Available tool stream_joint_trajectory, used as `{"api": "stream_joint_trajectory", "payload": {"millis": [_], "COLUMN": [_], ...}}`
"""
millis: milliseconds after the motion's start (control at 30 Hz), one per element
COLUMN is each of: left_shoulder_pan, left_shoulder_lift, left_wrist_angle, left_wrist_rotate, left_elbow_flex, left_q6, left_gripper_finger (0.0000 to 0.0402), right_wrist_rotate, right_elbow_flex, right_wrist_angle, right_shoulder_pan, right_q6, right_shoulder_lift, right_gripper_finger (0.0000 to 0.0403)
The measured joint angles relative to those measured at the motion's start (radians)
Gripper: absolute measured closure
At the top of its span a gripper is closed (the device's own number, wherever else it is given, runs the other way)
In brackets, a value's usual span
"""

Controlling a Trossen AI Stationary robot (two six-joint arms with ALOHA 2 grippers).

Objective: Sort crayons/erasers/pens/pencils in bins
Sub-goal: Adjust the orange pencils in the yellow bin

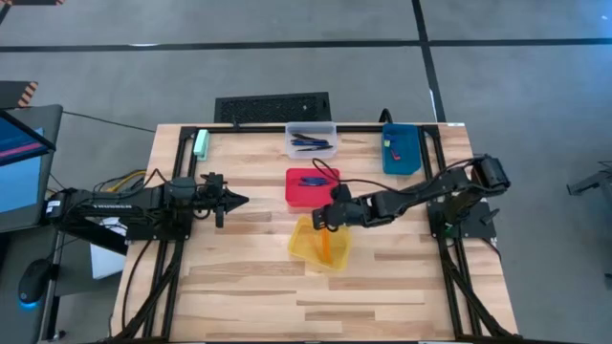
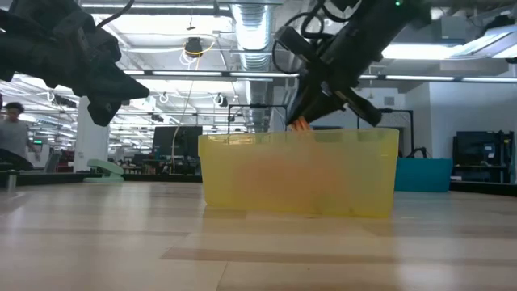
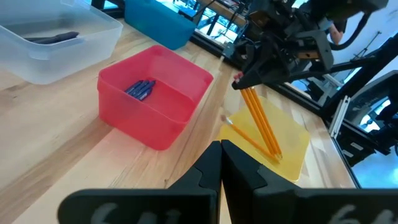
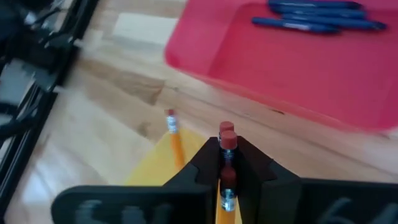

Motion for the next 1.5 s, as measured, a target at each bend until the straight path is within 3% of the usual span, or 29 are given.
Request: {"api": "stream_joint_trajectory", "payload": {"millis": [267,633,800,933,1033,1133,1233,1500], "left_shoulder_pan": [0.000,0.000,0.000,-0.001,-0.002,-0.003,-0.004,-0.004], "left_shoulder_lift": [0.000,0.000,0.001,0.010,0.025,0.048,0.067,0.073], "left_wrist_angle": [0.000,0.000,-0.001,-0.009,-0.025,-0.028,-0.027,-0.021], "left_wrist_rotate": [-0.002,-0.008,-0.021,-0.020,-0.019,-0.017,-0.017,-0.024], "left_elbow_flex": [0.000,0.000,0.000,0.000,-0.001,-0.001,-0.001,-0.001], "left_q6": [0.000,0.000,0.000,0.000,0.000,0.001,0.009,0.011], "left_gripper_finger": [0.0401,0.0401,0.0401,0.0401,0.0401,0.0401,0.0401,0.0401], "right_wrist_rotate": [-0.125,-0.238,-0.249,-0.345,-0.334,-0.270,-0.264,-0.179], "right_elbow_flex": [0.000,0.000,0.002,0.044,0.100,0.138,0.193,0.532], "right_wrist_angle": [0.082,0.107,0.103,0.056,-0.111,-0.252,-0.247,-0.574], "right_shoulder_pan": [-0.055,-0.095,-0.092,-0.089,-0.062,-0.039,-0.039,-0.031], "right_q6": [-0.187,-0.268,-0.269,-0.309,-0.322,-0.318,-0.364,-0.515], "right_shoulder_lift": [-0.001,-0.001,-0.001,-0.039,-0.074,-0.063,-0.010,0.260], "right_gripper_finger": [0.0351,0.0331,0.0298,0.0272,0.0289,0.0340,0.0391,0.0399]}}
